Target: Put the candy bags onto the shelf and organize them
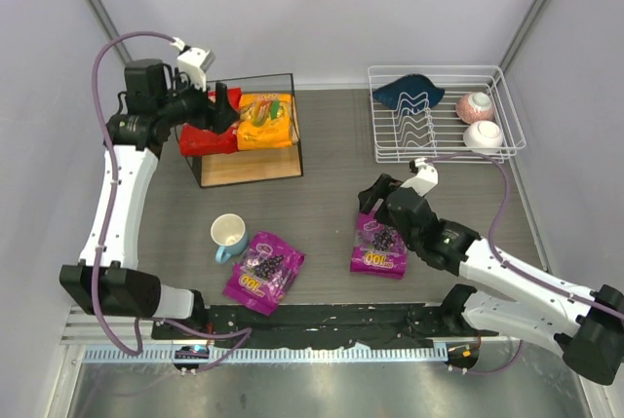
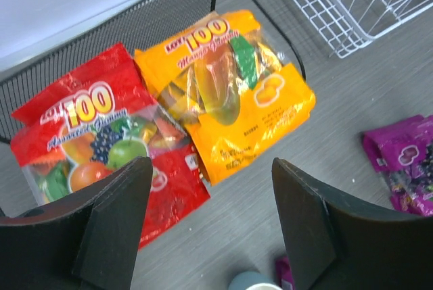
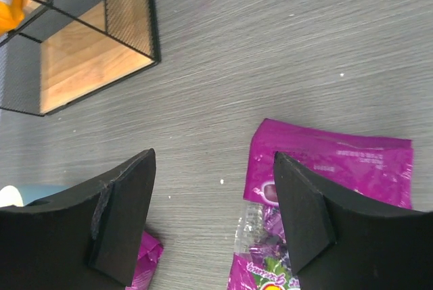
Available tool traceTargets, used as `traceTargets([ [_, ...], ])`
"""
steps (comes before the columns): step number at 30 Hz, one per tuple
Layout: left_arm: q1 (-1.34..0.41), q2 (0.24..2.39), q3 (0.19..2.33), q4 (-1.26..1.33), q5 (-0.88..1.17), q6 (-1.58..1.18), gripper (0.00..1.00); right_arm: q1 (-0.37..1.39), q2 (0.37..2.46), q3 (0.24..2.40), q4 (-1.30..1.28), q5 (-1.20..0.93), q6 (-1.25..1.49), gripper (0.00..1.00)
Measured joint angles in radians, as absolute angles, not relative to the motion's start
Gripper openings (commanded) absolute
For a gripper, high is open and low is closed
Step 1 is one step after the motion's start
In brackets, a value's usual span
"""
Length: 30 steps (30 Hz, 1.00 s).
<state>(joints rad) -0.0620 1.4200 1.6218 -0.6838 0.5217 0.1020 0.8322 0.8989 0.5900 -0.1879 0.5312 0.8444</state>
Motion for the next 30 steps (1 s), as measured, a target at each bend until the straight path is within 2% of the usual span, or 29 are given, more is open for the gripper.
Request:
traceTargets([
  [6,-0.054,1.340,1.490,-0.709,0.505,0.158,0.77,0.832,0.908,0.695,-0.479,0.622,0.974,0.78],
  [15,-0.051,1.349,1.454,-0.722,0.527,0.156,0.77,0.832,0.821,0.658,-0.858,0.641,1.263,0.80],
  [22,-0.050,1.349,1.448,-0.723,0.548,0.157,0.78,0.832,0.806,0.547,-0.881,0.618,1.315,0.81],
  [30,-0.029,1.349,1.418,-0.738,0.571,0.178,0.78,0.832,0.791,0.458,-0.776,0.593,1.306,0.78],
])
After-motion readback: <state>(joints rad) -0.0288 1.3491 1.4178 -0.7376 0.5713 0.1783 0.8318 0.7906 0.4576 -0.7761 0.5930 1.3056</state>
